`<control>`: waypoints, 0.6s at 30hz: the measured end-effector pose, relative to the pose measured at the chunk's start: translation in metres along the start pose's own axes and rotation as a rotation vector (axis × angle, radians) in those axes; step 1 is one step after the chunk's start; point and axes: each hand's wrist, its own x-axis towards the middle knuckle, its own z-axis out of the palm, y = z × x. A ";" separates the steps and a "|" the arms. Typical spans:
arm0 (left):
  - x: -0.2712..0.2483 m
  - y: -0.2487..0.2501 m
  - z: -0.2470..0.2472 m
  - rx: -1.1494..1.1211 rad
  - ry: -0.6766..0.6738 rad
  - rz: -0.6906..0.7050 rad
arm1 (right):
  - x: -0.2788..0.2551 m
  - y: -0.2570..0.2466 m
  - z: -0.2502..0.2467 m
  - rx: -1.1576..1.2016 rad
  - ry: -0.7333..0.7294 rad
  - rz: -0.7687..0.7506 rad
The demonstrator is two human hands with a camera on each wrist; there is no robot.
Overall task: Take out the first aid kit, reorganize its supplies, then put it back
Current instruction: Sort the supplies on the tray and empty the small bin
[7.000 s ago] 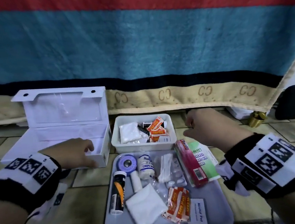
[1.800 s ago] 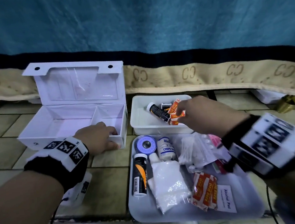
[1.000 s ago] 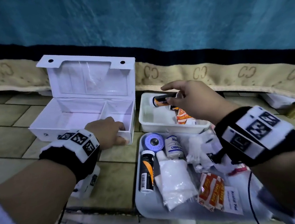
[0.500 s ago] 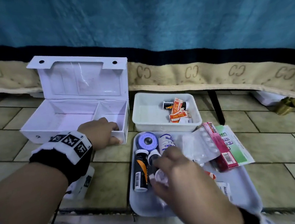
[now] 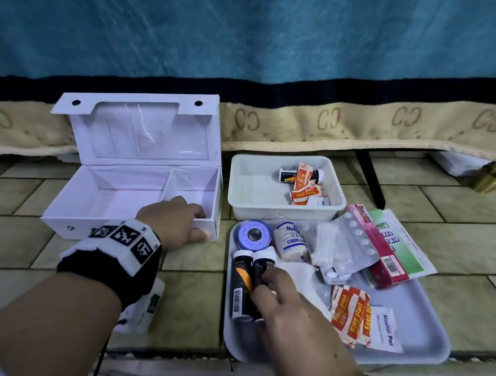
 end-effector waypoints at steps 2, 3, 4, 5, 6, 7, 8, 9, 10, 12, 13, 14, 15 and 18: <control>0.000 0.000 0.000 0.000 0.000 -0.002 | 0.000 0.004 -0.001 0.030 -0.017 0.031; 0.001 0.000 0.000 0.001 -0.001 -0.002 | 0.000 0.005 -0.002 0.038 -0.026 0.045; 0.001 0.000 0.000 0.002 -0.001 -0.001 | 0.000 0.004 -0.002 0.028 -0.039 0.046; 0.001 0.000 0.000 0.000 0.001 0.001 | 0.000 0.004 -0.002 0.000 -0.055 0.037; 0.001 0.000 0.000 -0.004 0.002 0.002 | 0.001 0.003 0.000 -0.022 -0.054 0.016; 0.001 0.000 0.000 -0.008 0.002 0.002 | 0.001 0.004 0.002 -0.035 -0.057 0.006; 0.001 0.000 0.000 -0.009 0.002 0.000 | 0.002 0.006 0.003 -0.036 -0.061 0.007; 0.000 0.000 0.000 -0.009 0.002 0.000 | 0.004 0.008 0.004 -0.028 -0.052 0.025; 0.000 0.000 0.000 -0.008 0.003 0.001 | 0.004 0.006 0.002 -0.018 -0.043 0.040; 0.000 -0.001 0.000 -0.005 0.003 0.003 | 0.004 0.000 -0.013 -0.026 -0.079 0.074; 0.001 -0.001 0.000 -0.004 0.003 0.003 | 0.006 -0.003 -0.023 0.004 -0.140 0.091; 0.001 -0.001 0.000 -0.004 0.003 0.004 | 0.007 -0.004 -0.028 0.023 -0.233 0.069; 0.001 -0.001 0.000 -0.004 0.005 0.004 | 0.006 0.000 -0.031 0.031 -0.274 0.021; 0.001 -0.001 0.000 -0.004 0.006 0.002 | 0.012 0.005 -0.062 0.087 -0.240 -0.011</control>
